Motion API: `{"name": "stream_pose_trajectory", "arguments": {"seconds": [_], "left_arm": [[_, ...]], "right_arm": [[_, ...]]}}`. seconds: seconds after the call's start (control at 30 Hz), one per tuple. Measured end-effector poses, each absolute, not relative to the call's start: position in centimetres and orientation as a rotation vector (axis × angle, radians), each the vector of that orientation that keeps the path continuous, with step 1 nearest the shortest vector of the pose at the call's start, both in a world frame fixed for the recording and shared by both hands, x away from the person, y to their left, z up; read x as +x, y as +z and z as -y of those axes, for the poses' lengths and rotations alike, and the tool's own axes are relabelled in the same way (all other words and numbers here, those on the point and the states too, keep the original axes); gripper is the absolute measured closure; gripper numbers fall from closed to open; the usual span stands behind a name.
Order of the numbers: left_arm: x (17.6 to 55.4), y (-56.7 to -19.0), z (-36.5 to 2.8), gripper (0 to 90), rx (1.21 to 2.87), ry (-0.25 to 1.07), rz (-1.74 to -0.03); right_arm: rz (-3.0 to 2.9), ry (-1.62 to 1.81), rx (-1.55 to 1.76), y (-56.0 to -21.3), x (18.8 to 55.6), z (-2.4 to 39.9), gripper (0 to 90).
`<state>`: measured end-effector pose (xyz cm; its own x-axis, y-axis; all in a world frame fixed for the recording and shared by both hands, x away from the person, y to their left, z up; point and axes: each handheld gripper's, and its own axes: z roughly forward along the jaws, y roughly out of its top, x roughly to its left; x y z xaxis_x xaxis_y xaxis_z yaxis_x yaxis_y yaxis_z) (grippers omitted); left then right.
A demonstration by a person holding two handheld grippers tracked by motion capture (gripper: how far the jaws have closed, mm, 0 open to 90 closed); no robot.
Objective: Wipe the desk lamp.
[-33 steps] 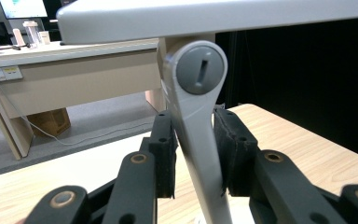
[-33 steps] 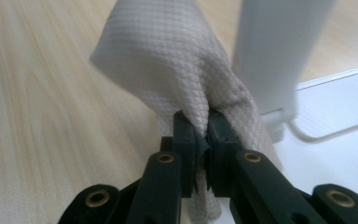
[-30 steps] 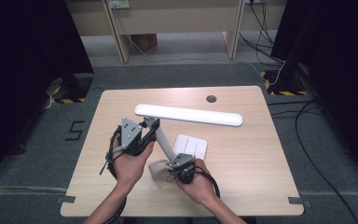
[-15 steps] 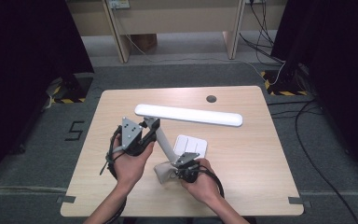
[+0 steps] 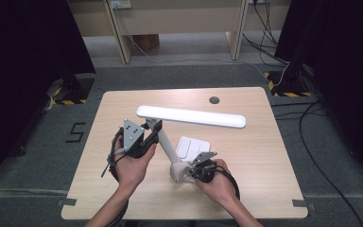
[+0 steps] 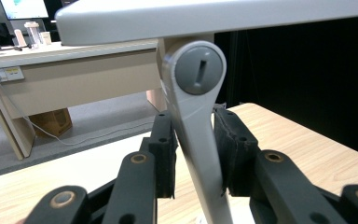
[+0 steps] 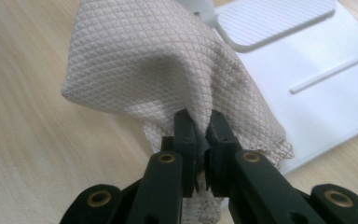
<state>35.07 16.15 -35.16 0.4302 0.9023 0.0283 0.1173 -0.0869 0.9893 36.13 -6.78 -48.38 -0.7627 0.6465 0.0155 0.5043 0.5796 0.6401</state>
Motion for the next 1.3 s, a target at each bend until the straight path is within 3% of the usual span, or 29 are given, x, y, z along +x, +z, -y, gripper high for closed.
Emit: {"name": "stream_pose_trajectory", "arguments": {"seconds": [0.33, 0.83, 1.3], "left_arm": [[35.1, -35.2, -16.1, 69.2, 1.525, 0.854, -0.942], [35.0, -35.2, -16.1, 69.1, 1.527, 0.857, -0.942], [35.1, -35.1, -16.0, 68.9, 1.535, 0.864, -0.937]], "right_arm": [[-2.513, 1.015, 1.011, -47.1, 37.6, 6.4, 84.9], [-2.500, 0.961, 0.973, -48.6, 38.5, 4.5, 85.1], [-2.441, 0.870, 1.059, -48.5, 39.0, 7.5, 85.1]]}}
